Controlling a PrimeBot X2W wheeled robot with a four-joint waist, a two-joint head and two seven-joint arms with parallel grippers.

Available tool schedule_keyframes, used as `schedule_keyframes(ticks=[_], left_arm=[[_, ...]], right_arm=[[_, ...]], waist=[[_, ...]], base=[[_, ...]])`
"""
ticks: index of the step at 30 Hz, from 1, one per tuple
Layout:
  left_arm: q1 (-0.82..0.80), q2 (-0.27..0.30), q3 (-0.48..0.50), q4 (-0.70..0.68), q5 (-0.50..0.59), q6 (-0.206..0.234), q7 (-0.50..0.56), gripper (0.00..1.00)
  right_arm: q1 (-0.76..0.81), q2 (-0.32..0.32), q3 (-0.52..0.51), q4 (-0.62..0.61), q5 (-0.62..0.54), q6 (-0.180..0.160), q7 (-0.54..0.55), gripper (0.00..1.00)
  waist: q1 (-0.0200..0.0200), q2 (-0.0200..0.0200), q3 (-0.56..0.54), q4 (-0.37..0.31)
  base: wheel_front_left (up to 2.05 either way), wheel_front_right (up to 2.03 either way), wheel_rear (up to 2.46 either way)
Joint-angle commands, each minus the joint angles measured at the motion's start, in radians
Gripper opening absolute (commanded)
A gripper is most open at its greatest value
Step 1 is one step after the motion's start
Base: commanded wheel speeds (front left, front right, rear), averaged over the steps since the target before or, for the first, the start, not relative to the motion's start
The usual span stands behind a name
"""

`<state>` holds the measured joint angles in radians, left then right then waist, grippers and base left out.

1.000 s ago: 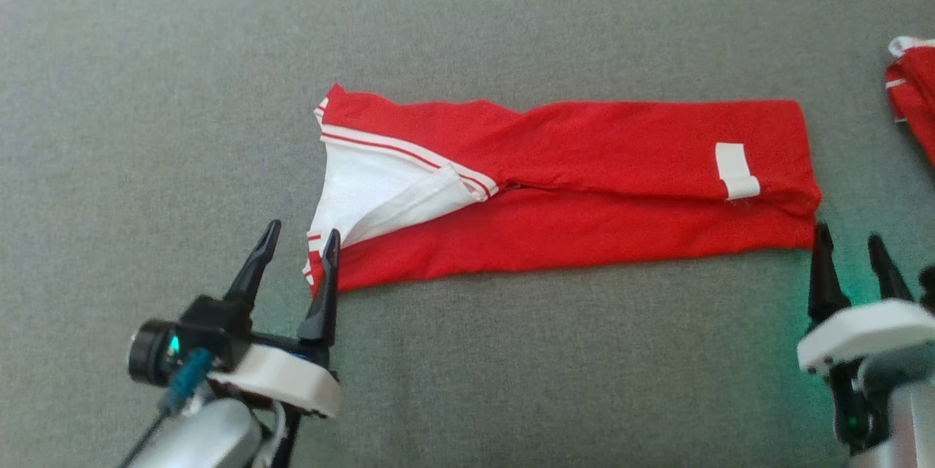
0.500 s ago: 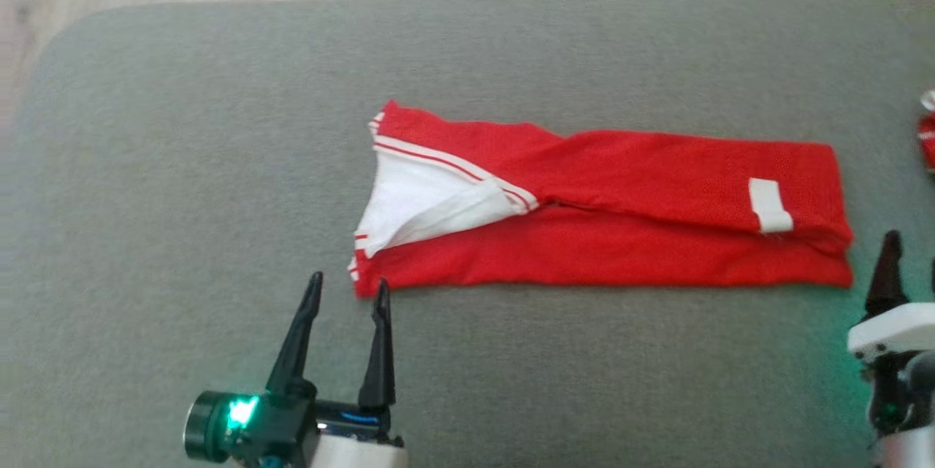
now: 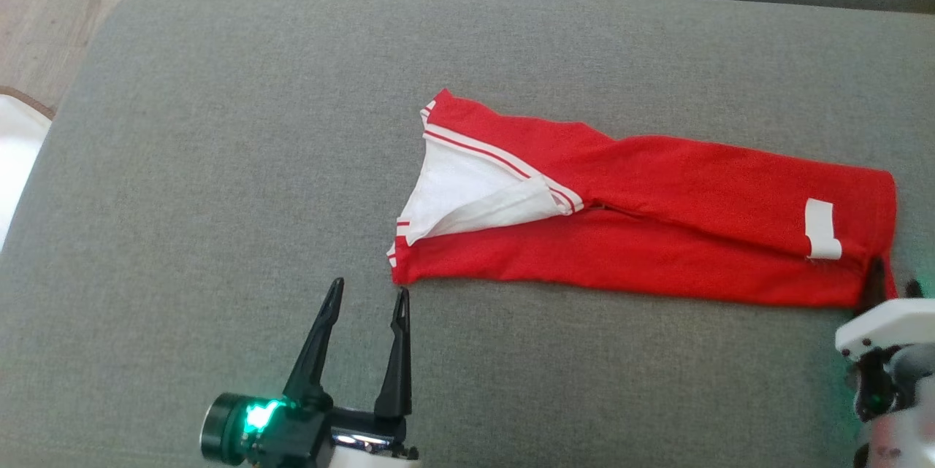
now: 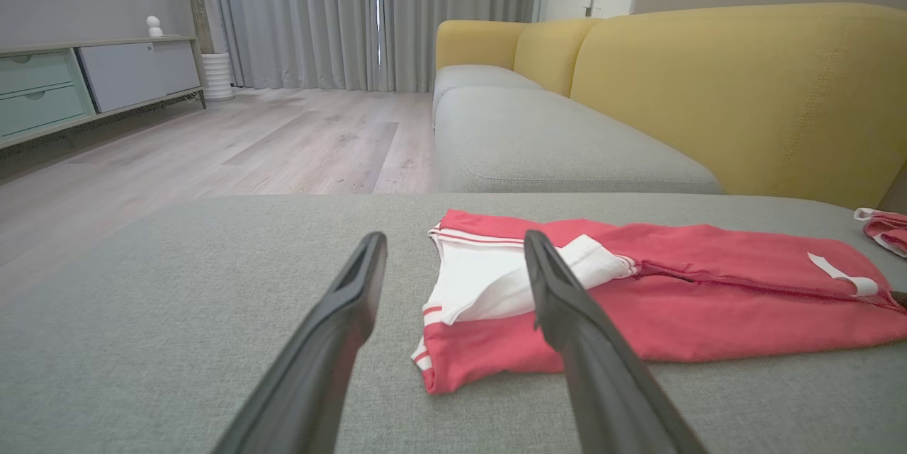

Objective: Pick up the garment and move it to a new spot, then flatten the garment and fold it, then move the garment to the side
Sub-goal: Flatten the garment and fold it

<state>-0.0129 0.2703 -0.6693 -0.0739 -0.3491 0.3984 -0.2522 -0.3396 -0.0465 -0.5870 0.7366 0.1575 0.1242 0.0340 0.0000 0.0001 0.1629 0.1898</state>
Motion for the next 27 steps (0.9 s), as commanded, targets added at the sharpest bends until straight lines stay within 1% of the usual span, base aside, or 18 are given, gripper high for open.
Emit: schedule_keyframes(ticks=[1, 5, 9, 14, 18, 20, 22, 27], left_arm=[[-0.014, -0.007, 0.048, -0.023, 0.018, -0.009, -0.009, 1.0], [-0.009, -0.015, 0.059, -0.015, 0.026, -0.024, -0.009, 1.0], [-0.002, -0.023, 0.075, -0.007, 0.036, -0.038, -0.009, 1.0], [0.001, -0.033, 0.091, 0.0, 0.047, -0.054, -0.009, 1.0], [0.004, -0.04, 0.101, 0.007, 0.053, -0.068, -0.009, 1.0], [0.005, -0.043, 0.105, 0.011, 0.056, -0.075, -0.009, 1.0], [0.006, -0.046, 0.108, 0.016, 0.059, -0.081, -0.009, 1.0], [-0.001, -0.055, 0.106, 0.03, 0.066, -0.099, -0.009, 1.0]], right_arm=[[-0.028, -0.004, 0.031, 0.024, 0.014, 0.007, 0.001, 0.0], [-0.042, -0.004, 0.047, 0.049, 0.023, 0.007, -0.025, 0.0], [-0.045, -0.004, 0.035, 0.023, -0.01, 0.007, -0.058, 0.0], [-0.036, -0.025, -0.015, -0.083, -0.058, 0.007, -0.043, 0.0], [-0.034, -0.035, -0.023, -0.205, -0.044, 0.007, 0.003, 0.0], [-0.036, -0.03, -0.002, -0.274, -0.011, 0.007, 0.022, 0.0], [-0.035, -0.022, 0.042, -0.345, 0.02, 0.007, 0.037, 0.0], [-0.041, -0.006, 0.201, -0.51, 0.08, 0.007, 0.087, 0.0]], waist=[[0.0, -0.0001, 0.001, -0.005], [0.0, -0.0001, -0.002, -0.018], [0.0, -0.0001, -0.008, -0.044], [0.0, -0.0001, -0.013, -0.077], [0.0, -0.0001, -0.018, -0.096], [0.0, -0.0001, -0.021, -0.102], [0.0, -0.0001, -0.024, -0.105], [0.0, -0.0001, -0.026, -0.09]], base=[[0.0, 0.0, 0.0], [0.0, 0.0, 0.0], [0.0, 0.0, 0.0], [0.0, 0.0, 0.0], [0.0, 0.0, 0.0], [0.0, 0.0, 0.0], [0.0, 0.0, 0.0], [0.0, 0.0, 0.0]])
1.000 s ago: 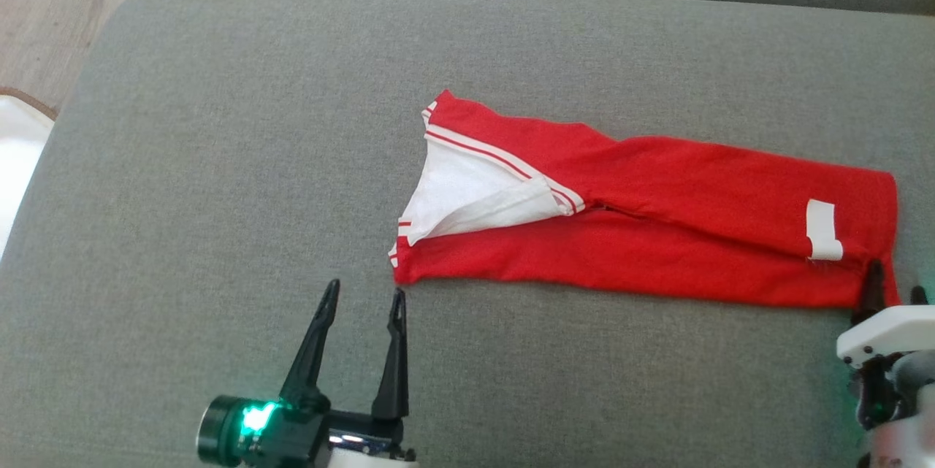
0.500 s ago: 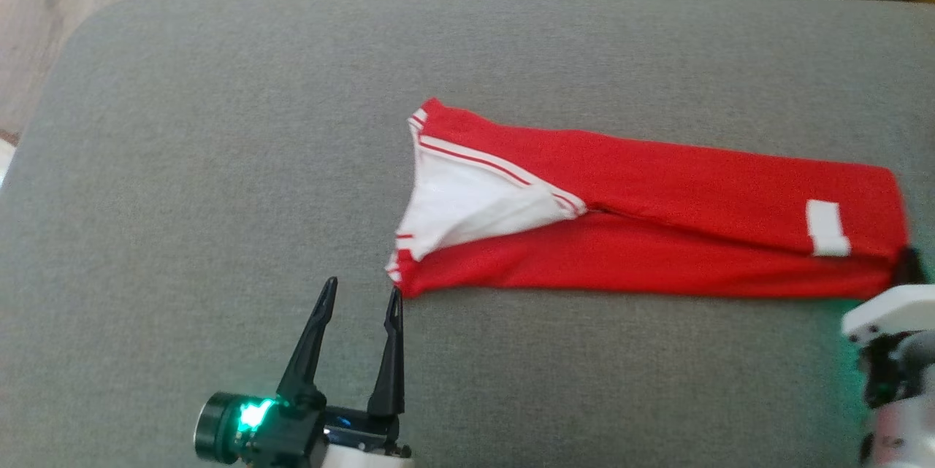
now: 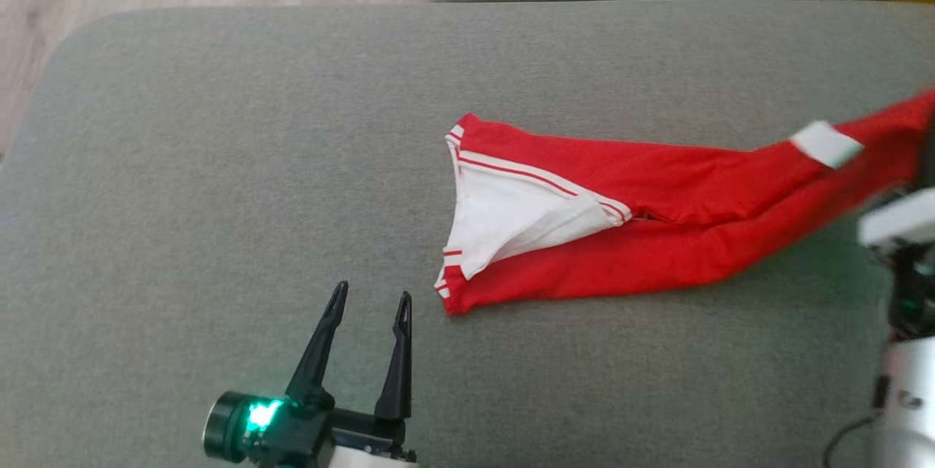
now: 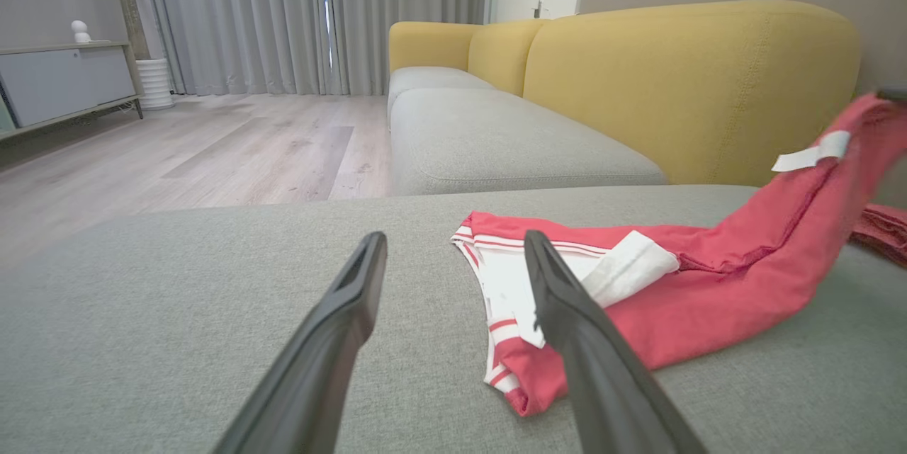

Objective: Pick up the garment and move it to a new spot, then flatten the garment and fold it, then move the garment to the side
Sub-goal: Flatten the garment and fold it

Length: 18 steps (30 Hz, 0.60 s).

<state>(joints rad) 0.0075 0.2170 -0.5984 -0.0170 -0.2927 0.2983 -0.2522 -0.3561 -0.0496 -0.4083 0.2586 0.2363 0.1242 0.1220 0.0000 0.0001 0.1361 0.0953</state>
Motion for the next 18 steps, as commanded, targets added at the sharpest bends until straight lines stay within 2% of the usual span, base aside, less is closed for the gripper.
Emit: schedule_keyframes(ticks=[1, 9, 18], left_arm=[[-0.024, -0.004, 0.035, -0.022, 0.012, -0.006, -0.01, 1.0], [-0.034, -0.025, 0.035, -0.001, 0.021, -0.026, -0.01, 1.0], [-0.036, -0.056, 0.041, 0.014, 0.031, -0.051, -0.01, 1.0]], right_arm=[[-0.026, -0.002, 0.107, -0.069, 0.04, 0.007, 0.012, 0.0], [-0.019, -0.001, 0.445, -0.113, 0.148, 0.007, 0.028, 0.0], [-0.03, -0.001, 0.69, 0.006, 0.188, 0.007, -0.014, 0.0]], waist=[[0.0, -0.0001, 0.001, 0.02], [0.0, -0.0001, 0.009, 0.108], [0.0, -0.0001, 0.028, 0.186]], base=[[0.0, 0.0, 0.0], [0.0, 0.0, 0.0], [0.0, 0.0, 0.0]])
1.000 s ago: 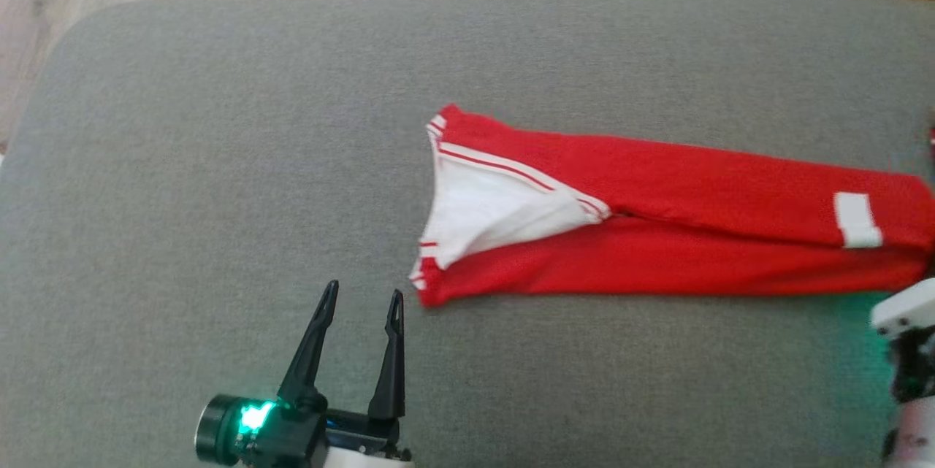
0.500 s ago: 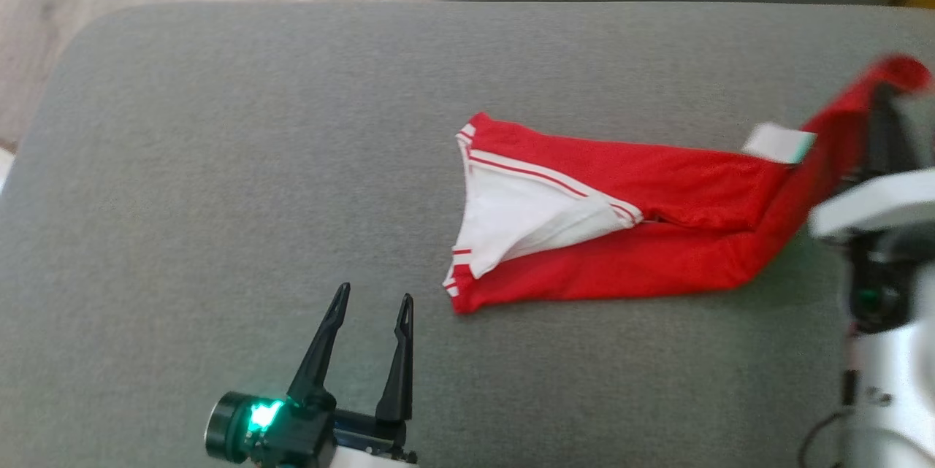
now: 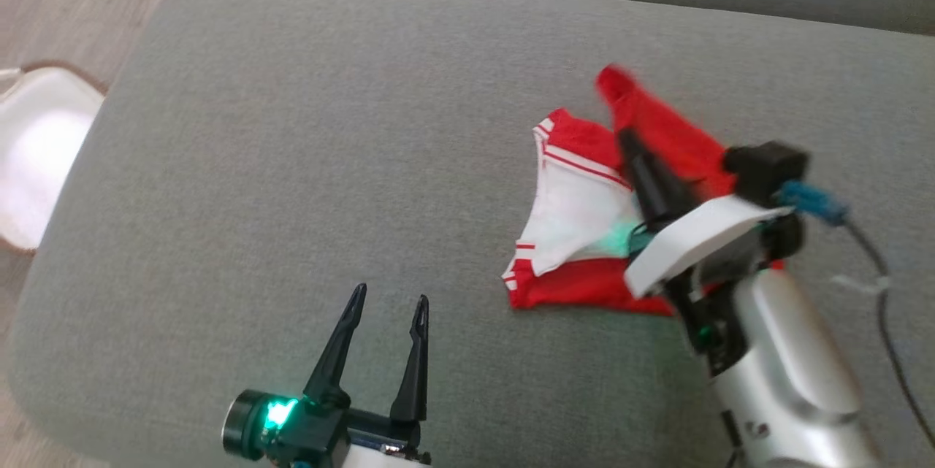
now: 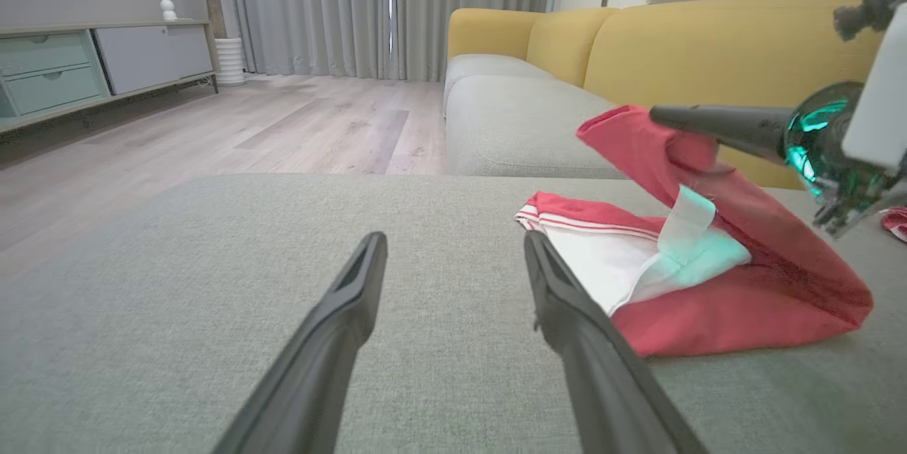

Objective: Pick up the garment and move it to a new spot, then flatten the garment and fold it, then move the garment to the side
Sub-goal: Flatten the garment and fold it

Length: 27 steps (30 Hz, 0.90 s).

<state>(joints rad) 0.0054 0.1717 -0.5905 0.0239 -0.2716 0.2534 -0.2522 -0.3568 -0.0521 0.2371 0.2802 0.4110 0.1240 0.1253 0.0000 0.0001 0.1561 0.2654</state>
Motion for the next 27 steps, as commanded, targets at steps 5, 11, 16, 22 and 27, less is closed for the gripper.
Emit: schedule_keyframes(ticks=[5, 11, 16, 22, 27], left_arm=[[-0.035, -0.02, 0.042, -0.022, 0.017, -0.016, -0.01, 1.0], [-0.028, -0.028, 0.061, -0.014, 0.028, -0.022, -0.01, 1.0], [-0.009, -0.03, 0.083, -0.016, 0.033, -0.023, -0.01, 1.0], [0.031, -0.031, 0.132, -0.029, 0.019, -0.014, -0.01, 1.0], [0.067, -0.034, 0.17, -0.03, -0.004, -0.004, -0.01, 1.0]], right_arm=[[-0.049, 0.002, 0.145, 0.056, 0.051, 0.007, -0.042, 0.0], [-0.056, 0.002, 0.245, 0.098, 0.113, 0.007, -0.104, 1.0], [-0.039, 0.002, 0.248, 0.068, 0.097, 0.007, -0.194, 1.0], [0.042, 0.002, 0.135, -0.002, -0.031, 0.007, -0.315, 1.0], [0.149, -0.024, 0.05, -0.076, -0.113, 0.007, -0.367, 1.0]], waist=[[0.0, -0.0001, 0.015, 0.028], [0.0, -0.0001, 0.006, 0.015], [0.0, -0.0001, -0.03, -0.035], [0.0, -0.0001, -0.097, -0.116], [0.0, -0.0001, -0.156, -0.175]], base=[[0.0, 0.0, 0.0], [0.0, 0.0, 0.0], [0.0, 0.0, 0.0], [0.0, 0.0, 0.0], [0.0, 0.0, 0.0]])
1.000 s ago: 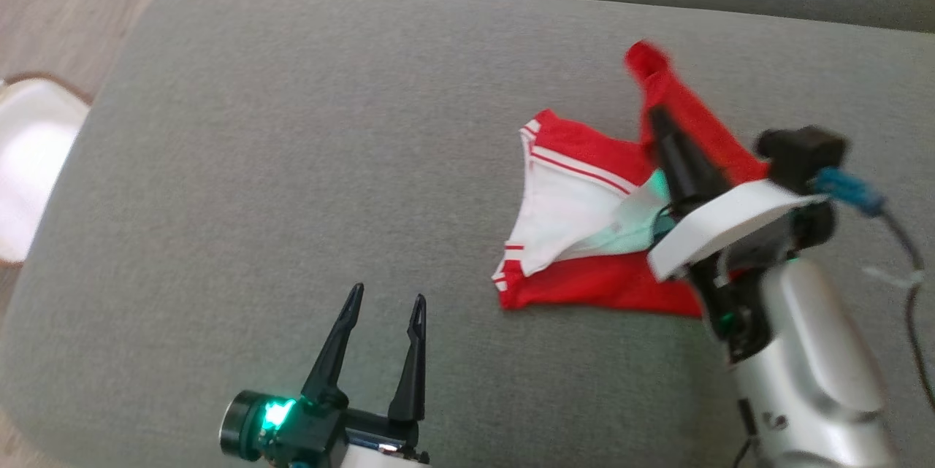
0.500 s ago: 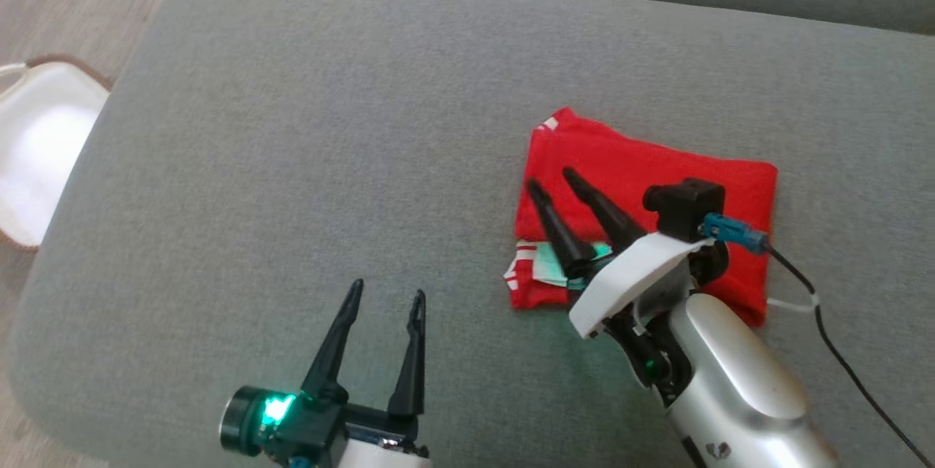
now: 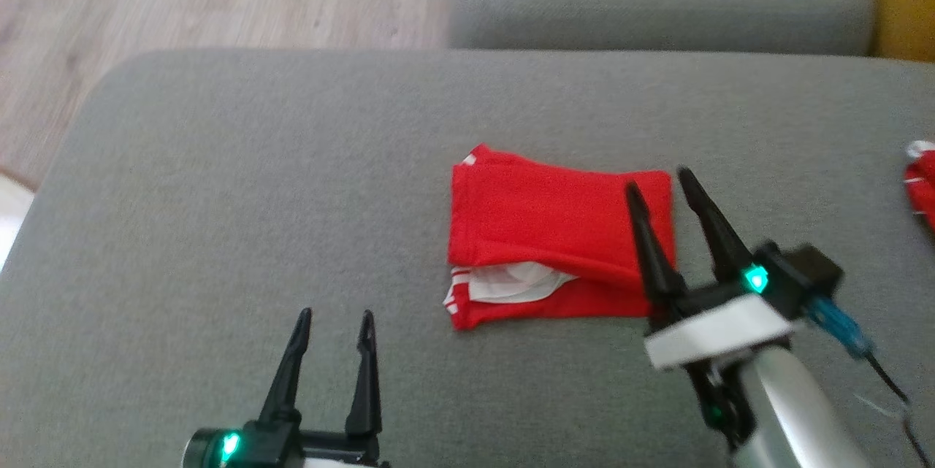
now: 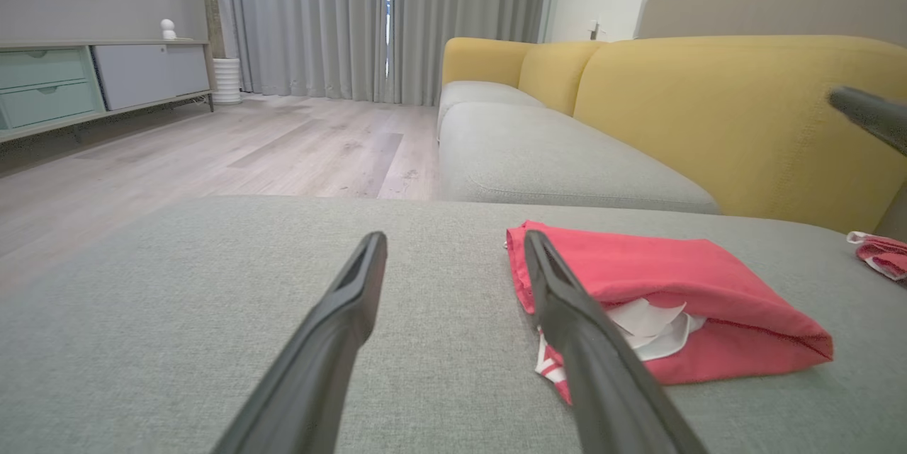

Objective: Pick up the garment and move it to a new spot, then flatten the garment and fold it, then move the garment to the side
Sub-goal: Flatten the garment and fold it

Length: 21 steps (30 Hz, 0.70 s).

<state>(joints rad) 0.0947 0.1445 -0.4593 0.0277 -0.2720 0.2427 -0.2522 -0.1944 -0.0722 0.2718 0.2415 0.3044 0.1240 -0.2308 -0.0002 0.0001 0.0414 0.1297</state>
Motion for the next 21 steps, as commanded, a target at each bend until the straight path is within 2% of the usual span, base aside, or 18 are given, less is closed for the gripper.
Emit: schedule_keyframes(ticks=[1, 6, 12, 21], left_arm=[[-0.016, -0.007, 0.044, -0.034, -0.006, 0.008, -0.01, 1.0], [0.01, -0.011, 0.06, -0.032, -0.018, 0.009, -0.01, 1.0], [0.07, -0.025, 0.089, -0.019, -0.044, 0.014, -0.01, 1.0], [0.125, -0.022, 0.11, -0.008, -0.021, 0.005, -0.01, 1.0]], right_arm=[[0.013, -0.016, 0.0, -0.049, -0.013, 0.007, -0.017, 1.0], [0.161, -0.062, -0.086, -0.069, -0.025, 0.007, -0.03, 1.0], [0.315, -0.059, -0.15, -0.095, -0.019, 0.007, -0.031, 1.0], [0.368, -0.042, -0.161, -0.118, -0.04, 0.007, -0.031, 1.0]], waist=[[0.0002, -0.0001, -0.049, -0.047], [0.0002, -0.0001, -0.086, -0.072], [0.0002, -0.0001, -0.117, -0.084], [0.0002, -0.0001, -0.137, -0.087]], base=[[0.0, 0.0, 0.0], [0.0, 0.0, 0.0], [0.0, 0.0, 0.0], [0.0, 0.0, 0.0]])
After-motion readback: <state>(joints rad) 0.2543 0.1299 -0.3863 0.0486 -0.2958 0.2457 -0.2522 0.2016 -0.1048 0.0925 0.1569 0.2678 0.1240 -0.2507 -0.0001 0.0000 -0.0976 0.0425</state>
